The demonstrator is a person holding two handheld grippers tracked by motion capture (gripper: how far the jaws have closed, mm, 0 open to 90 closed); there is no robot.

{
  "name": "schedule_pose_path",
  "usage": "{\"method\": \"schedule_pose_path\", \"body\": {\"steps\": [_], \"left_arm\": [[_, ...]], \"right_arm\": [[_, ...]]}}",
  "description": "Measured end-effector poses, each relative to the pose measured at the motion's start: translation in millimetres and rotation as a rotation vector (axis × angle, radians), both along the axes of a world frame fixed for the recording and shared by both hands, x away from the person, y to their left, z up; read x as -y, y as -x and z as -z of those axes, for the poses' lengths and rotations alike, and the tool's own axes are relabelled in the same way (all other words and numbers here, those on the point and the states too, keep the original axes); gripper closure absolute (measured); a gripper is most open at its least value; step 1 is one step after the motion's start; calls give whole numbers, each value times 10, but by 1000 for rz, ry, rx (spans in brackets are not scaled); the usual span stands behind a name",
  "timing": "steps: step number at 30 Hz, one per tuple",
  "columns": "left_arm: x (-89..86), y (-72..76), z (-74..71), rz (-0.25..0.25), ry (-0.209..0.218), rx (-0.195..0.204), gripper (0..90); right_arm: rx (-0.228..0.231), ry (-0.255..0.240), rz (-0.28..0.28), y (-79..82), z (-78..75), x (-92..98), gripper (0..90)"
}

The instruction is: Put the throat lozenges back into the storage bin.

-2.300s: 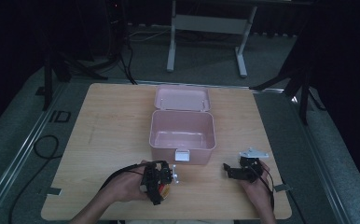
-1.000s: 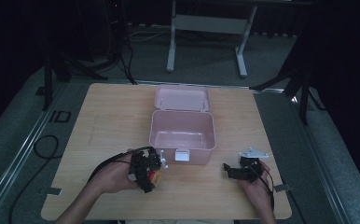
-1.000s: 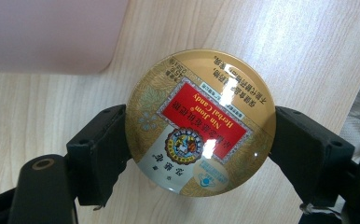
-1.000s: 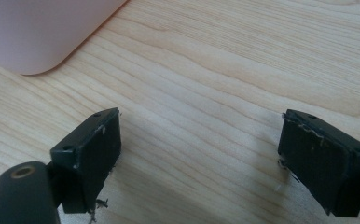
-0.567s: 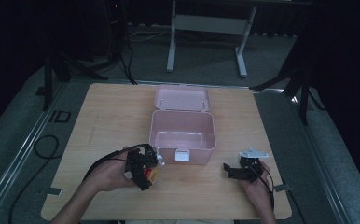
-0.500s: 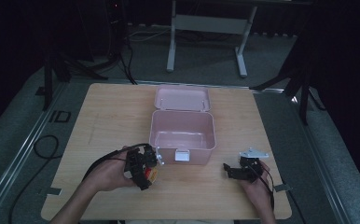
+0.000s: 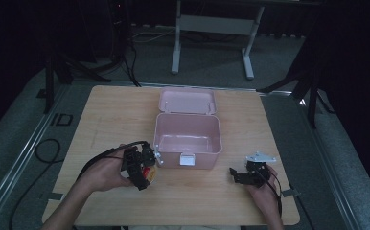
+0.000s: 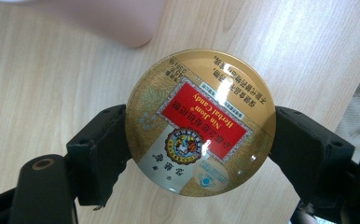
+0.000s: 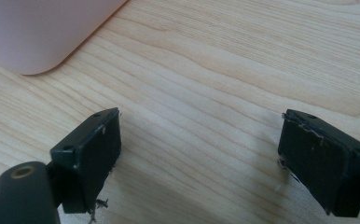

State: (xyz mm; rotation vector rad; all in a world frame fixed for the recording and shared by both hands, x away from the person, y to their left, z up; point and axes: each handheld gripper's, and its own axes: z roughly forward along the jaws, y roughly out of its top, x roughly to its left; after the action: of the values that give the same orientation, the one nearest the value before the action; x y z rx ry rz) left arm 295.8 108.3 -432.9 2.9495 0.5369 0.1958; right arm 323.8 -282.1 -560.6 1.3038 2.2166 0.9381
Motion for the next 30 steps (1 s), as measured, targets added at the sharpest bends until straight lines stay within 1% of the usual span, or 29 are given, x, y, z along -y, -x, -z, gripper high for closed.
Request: {"method": "schedule_pose_path", "body": {"steps": [1, 3, 4, 5, 8, 10, 12, 15, 16, 18, 19, 21, 22, 25, 28, 30], "left_arm": [[-17, -10, -26, -4, 5, 1, 219], [-27, -20, -44, 2, 0, 4, 219], [-32, -17, -55, -10, 4, 7, 219], [-43, -28, -90, -6, 3, 9, 219], [-49, -36, -118, -3, 1, 13, 219], [-56, -48, -145, -5, 7, 11, 219], [-62, -64, -175, -2, 0, 15, 219], [-65, -76, -195, -2, -1, 13, 219], [-66, -86, -215, 3, -9, 7, 219], [-68, -97, -239, 2, 3, 2, 219], [-68, -102, -251, 5, -3, 5, 219], [-67, -104, -261, 2, 0, 8, 219], [-70, -112, -292, 6, -1, 8, 219], [-71, -125, -335, 13, -5, 5, 219], [-73, -136, -362, 16, -1, -1, 219], [-69, -148, -383, 17, -9, -1, 219]], "right_arm": [[0, 1, -1, 0, 0, 1, 130], [0, 1, -1, 0, 0, 1, 130], [0, 1, -1, 0, 0, 1, 130], [0, 1, -1, 0, 0, 1, 130], [0, 1, -1, 0, 0, 1, 130], [0, 1, -1, 0, 0, 1, 130], [0, 1, -1, 0, 0, 1, 130], [0, 1, 0, 0, 0, 1, 130], [0, 1, 0, 0, 0, 1, 130], [-1, -1, 1, 0, -1, -1, 130], [-1, -1, 1, 0, -1, -1, 130], [-1, -1, 1, 1, -1, -1, 130], [0, -1, 1, 0, 0, 0, 130], [-1, 0, 0, 0, -1, 0, 130], [0, 0, 0, 0, 0, 0, 130], [-1, 0, 0, 0, -1, 0, 130]]}}
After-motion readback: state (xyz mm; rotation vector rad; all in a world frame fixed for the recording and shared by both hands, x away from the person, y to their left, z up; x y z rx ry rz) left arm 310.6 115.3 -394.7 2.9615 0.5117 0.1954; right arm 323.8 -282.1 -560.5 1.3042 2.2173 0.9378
